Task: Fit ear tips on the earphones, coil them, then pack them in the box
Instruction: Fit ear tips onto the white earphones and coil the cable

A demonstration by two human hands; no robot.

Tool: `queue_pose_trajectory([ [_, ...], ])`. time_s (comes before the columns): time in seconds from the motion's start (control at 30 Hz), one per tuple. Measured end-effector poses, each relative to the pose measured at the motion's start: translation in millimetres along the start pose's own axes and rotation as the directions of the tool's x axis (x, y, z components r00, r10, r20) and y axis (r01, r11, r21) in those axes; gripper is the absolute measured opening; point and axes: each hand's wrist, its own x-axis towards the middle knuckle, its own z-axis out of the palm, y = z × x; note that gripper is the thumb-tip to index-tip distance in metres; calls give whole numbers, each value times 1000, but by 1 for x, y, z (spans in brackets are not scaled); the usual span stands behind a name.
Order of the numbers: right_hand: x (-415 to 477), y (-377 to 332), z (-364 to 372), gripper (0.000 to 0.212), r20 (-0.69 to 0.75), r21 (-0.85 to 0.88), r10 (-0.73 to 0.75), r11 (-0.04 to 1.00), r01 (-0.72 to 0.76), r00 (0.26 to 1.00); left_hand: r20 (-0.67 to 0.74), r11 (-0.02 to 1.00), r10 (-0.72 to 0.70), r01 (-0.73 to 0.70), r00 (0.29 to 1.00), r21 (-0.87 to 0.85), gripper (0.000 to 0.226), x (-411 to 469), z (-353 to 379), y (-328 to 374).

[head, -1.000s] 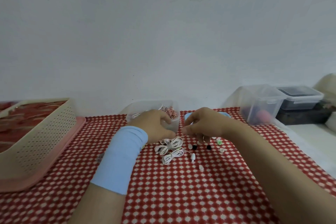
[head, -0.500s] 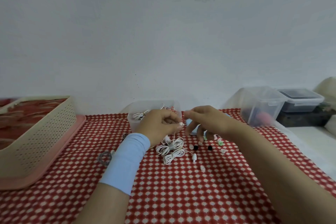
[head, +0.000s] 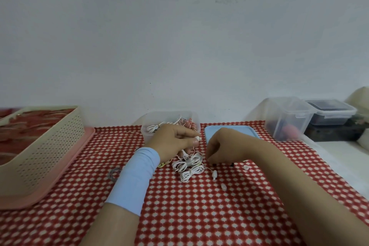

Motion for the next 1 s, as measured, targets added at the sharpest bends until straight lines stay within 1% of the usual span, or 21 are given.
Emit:
queue_pose_trajectory([
  [0.1, -3, 1, -6, 11, -34, 136, -28, 990, 32, 999, 8, 999, 1, -1, 1000, -47, 24, 0, -1, -2],
  [0.2, -5, 1, -7, 10, -65, 297, -56, 952, 73, 996, -4, 997, 1, -1, 1000, -78, 22, 1, -2, -3],
  [0.3, -3, 2, -6, 13, -142, 482, -24, 871, 91, 990, -19, 995, -7, 5, 1000, -104, 21, 2, -2, -3],
  [0.4, -4, 1, -7, 8, -167, 607, -3, 788, 105, 986, -38, 994, -13, 9, 999, -105, 16, 3, -3, -5],
  [0.53, -5, 0, -4, 9, -163, 676, -10, 727, 119, 987, -47, 993, -16, 10, 999, -116, 15, 5, -4, -7],
  [0.63, -7, -3, -7, 13, -179, 724, 12, 679, 124, 984, -51, 986, -21, 12, 998, -167, 15, 4, -4, -8],
  [0.7, -8, -5, -8, 12, -186, 750, 21, 649, 129, 982, -55, 981, -22, 11, 998, -192, 15, 4, -4, -9],
  [0.8, -8, -6, -8, 14, -139, 807, 1, 580, 112, 990, -58, 976, -27, 14, 998, -219, 15, 5, -2, -9],
  [0.9, -9, -8, -8, 19, -91, 814, -24, 574, 88, 996, -40, 968, -26, 15, 999, -252, 18, 5, -2, -8],
  [1.0, -10, -10, -8, 20, -87, 823, -38, 561, 93, 995, -12, 958, -14, 9, 1000, -286, 16, 4, -1, -7],
])
